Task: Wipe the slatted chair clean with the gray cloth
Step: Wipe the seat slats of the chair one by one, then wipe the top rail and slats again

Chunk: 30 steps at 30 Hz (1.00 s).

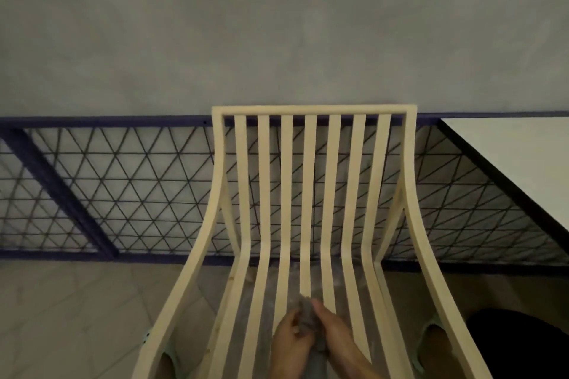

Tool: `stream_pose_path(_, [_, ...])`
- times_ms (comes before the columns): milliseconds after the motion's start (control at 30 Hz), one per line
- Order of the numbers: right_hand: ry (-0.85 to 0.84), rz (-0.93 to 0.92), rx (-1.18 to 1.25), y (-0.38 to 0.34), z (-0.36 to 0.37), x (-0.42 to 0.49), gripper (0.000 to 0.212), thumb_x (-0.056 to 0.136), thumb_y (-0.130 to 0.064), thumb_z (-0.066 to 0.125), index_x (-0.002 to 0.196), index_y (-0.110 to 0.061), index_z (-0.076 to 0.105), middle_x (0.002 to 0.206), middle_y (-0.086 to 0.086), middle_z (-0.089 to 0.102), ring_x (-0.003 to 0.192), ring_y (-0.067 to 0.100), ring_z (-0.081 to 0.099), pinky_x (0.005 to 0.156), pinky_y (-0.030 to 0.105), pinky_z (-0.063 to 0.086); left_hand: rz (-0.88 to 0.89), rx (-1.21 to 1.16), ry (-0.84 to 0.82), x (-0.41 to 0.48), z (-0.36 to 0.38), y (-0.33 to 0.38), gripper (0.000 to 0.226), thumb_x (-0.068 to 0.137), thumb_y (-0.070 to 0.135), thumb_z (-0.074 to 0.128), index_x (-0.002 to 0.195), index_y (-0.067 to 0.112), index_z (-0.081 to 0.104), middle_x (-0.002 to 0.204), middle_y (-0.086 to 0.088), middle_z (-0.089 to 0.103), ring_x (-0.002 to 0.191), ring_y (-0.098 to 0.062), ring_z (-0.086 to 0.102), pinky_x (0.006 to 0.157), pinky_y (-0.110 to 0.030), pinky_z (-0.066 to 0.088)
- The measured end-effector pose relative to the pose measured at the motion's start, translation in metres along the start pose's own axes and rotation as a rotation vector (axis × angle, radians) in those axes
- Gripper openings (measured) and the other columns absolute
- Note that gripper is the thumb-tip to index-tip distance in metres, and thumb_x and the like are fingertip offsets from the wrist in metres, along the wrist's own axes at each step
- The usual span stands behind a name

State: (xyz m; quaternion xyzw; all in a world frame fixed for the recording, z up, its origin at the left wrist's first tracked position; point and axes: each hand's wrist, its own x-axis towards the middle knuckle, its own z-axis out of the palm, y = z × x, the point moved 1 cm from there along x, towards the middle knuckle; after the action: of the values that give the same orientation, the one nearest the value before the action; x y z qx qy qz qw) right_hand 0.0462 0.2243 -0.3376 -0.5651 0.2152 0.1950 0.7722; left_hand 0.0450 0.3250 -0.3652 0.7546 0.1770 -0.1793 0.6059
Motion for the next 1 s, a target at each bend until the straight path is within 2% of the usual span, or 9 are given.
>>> stream_pose_path(100, [-0.093, -0.011, -0.013, -0.007, 0.013, 0.005, 0.029, 0.102, -0.017, 0.044, 0.107, -0.002, 0.068, 0.088, 0.010, 0.076, 0.079, 0.016, 0.072, 0.061, 0.020, 0.054, 0.031, 0.063, 0.015, 0.004, -0.020, 0.014, 0.028, 0.084, 0.002, 0.065, 0.101, 0.023, 0.060, 0.100, -0.002, 0.067, 0.093, -0.014, 0.065, 0.084, -0.025, 0.055])
stream_pose_path(200, [-0.098, -0.022, -0.105, -0.021, 0.022, 0.014, 0.029, 0.104, -0.028, 0.042, 0.106, -0.018, 0.069, 0.102, 0.005, 0.074, 0.092, 0.018, 0.070, 0.068, 0.026, 0.055, 0.101, 0.073, 0.053, 0.020, -0.042, 0.031, 0.029, 0.082, -0.002, 0.064, 0.089, 0.026, 0.062, 0.097, -0.003, 0.070, 0.088, -0.011, 0.065, 0.070, -0.018, 0.053])
stream_pose_path(300, [0.004, -0.068, -0.384, -0.027, 0.014, 0.047, 0.024, 0.102, -0.033, 0.046, 0.105, -0.021, 0.066, 0.108, 0.004, 0.069, 0.098, 0.018, 0.065, 0.077, 0.031, 0.052, 0.137, 0.076, 0.143, 0.041, -0.072, 0.058, 0.024, 0.082, 0.000, 0.063, 0.099, 0.017, 0.062, 0.102, -0.004, 0.068, 0.091, -0.012, 0.063, 0.075, -0.021, 0.052])
stream_pose_path(433, [0.053, -0.213, -0.833, -0.022, -0.001, 0.096, 0.016, 0.099, -0.026, 0.053, 0.103, -0.019, 0.067, 0.107, -0.001, 0.067, 0.100, 0.014, 0.062, 0.092, 0.033, 0.050, 0.231, 0.162, 0.173, 0.069, -0.111, 0.085, 0.016, 0.082, 0.004, 0.064, 0.096, 0.013, 0.062, 0.097, -0.004, 0.066, 0.093, -0.015, 0.063, 0.084, -0.030, 0.053])
stream_pose_path(600, [0.153, -0.163, -1.283, -0.005, -0.007, 0.153, 0.042, 0.098, -0.032, 0.053, 0.136, -0.015, 0.046, 0.137, 0.008, 0.040, 0.123, 0.024, 0.046, 0.103, 0.033, 0.042, 0.300, 0.303, 0.190, 0.099, -0.133, 0.099, 0.014, 0.086, 0.012, 0.065, 0.099, 0.016, 0.060, 0.097, -0.001, 0.065, 0.090, -0.011, 0.062, 0.084, -0.032, 0.052])
stream_pose_path(733, [0.226, -0.241, -1.339, -0.002, 0.003, 0.181, 0.050, 0.096, -0.030, 0.055, 0.139, -0.013, 0.037, 0.137, 0.010, 0.035, 0.123, 0.028, 0.042, 0.099, 0.038, 0.045, 0.445, 0.365, 0.244, 0.115, -0.142, 0.129, 0.013, 0.089, 0.013, 0.062, 0.100, 0.018, 0.057, 0.089, 0.005, 0.063, 0.081, -0.001, 0.059, 0.072, -0.019, 0.048])
stream_pose_path(800, [0.282, -0.157, -1.208, 0.003, 0.004, 0.201, 0.057, 0.095, -0.029, 0.057, 0.141, -0.005, 0.033, 0.135, 0.013, 0.039, 0.119, 0.028, 0.049, 0.097, 0.035, 0.048, 0.512, 0.382, 0.259, 0.126, -0.146, 0.151, 0.013, 0.090, 0.010, 0.059, 0.100, 0.018, 0.056, 0.086, 0.008, 0.060, 0.079, 0.002, 0.057, 0.067, -0.012, 0.043])
stream_pose_path(900, [0.295, -0.010, -1.144, 0.021, 0.004, 0.222, 0.046, 0.096, -0.028, 0.056, 0.130, 0.003, 0.047, 0.115, 0.011, 0.062, 0.103, 0.024, 0.064, 0.090, 0.032, 0.053, 0.592, 0.355, 0.290, 0.144, -0.153, 0.182, 0.015, 0.089, 0.010, 0.059, 0.100, 0.019, 0.056, 0.089, 0.009, 0.060, 0.082, 0.000, 0.058, 0.069, -0.015, 0.045])
stream_pose_path(1000, [0.232, -0.019, -1.228, 0.014, -0.001, 0.222, 0.037, 0.095, -0.025, 0.055, 0.124, -0.003, 0.049, 0.115, 0.007, 0.061, 0.102, 0.021, 0.061, 0.089, 0.029, 0.050, 0.649, 0.246, 0.347, 0.162, -0.162, 0.207, 0.014, 0.088, 0.010, 0.061, 0.099, 0.017, 0.055, 0.092, 0.003, 0.061, 0.086, -0.005, 0.060, 0.072, -0.020, 0.049])
